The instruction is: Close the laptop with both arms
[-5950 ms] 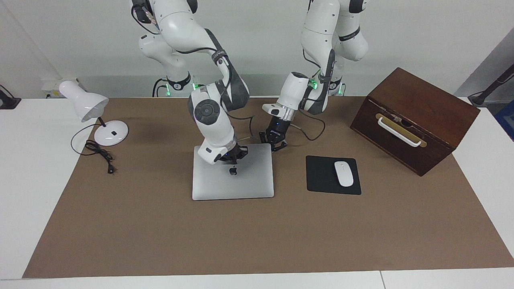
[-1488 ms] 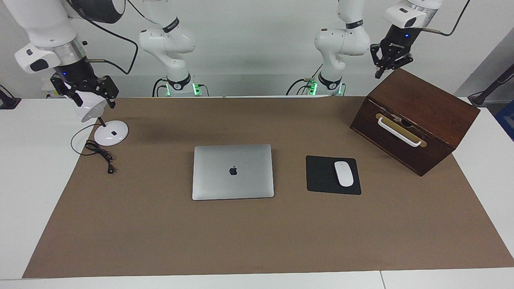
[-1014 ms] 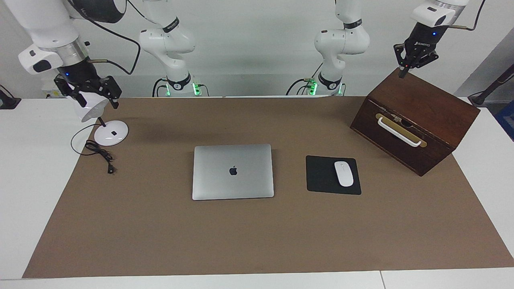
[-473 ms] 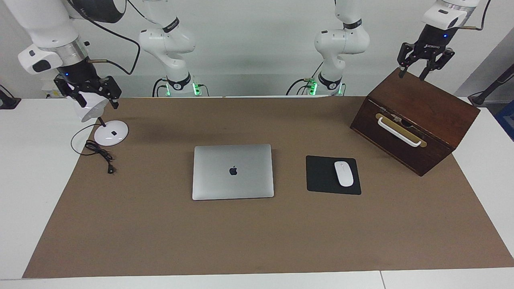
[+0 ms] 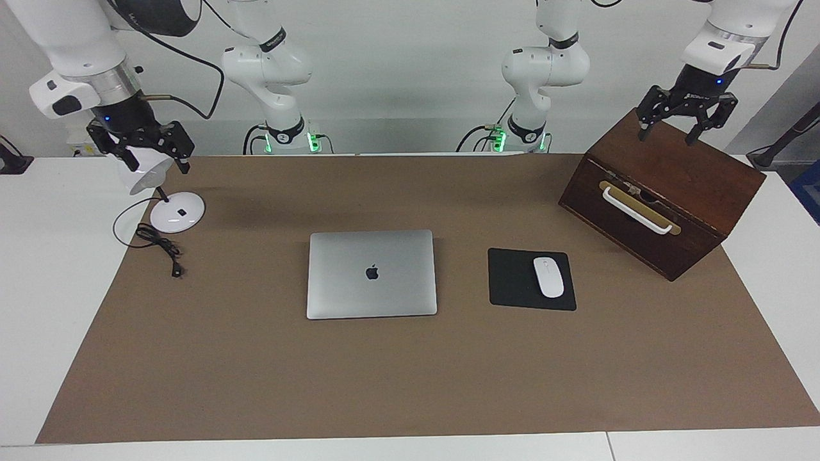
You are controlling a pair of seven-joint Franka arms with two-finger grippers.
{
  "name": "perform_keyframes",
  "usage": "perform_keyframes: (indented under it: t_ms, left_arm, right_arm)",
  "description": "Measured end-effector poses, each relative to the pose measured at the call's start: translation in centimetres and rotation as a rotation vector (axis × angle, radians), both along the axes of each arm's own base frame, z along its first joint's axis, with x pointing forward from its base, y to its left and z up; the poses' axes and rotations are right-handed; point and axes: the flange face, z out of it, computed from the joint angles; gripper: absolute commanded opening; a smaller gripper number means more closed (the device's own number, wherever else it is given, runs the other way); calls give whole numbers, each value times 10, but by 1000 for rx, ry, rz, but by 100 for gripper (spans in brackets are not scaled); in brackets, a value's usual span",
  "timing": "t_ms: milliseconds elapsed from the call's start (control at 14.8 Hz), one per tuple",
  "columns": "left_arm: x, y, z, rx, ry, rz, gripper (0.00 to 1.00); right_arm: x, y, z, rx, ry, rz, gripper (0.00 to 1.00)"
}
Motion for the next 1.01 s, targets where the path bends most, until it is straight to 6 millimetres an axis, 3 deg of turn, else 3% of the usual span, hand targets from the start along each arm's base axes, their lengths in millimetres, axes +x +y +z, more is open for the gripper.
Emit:
perform_keyframes:
  t_ms: [541,1014]
  left_arm:
    - [39,-4,-37,10,8,57,100]
    - [43,-5,-44,12,19,60,100]
  right_arm:
    - [0,0,0,1,1,1,100]
    - [0,1,-1,2,1,1,100]
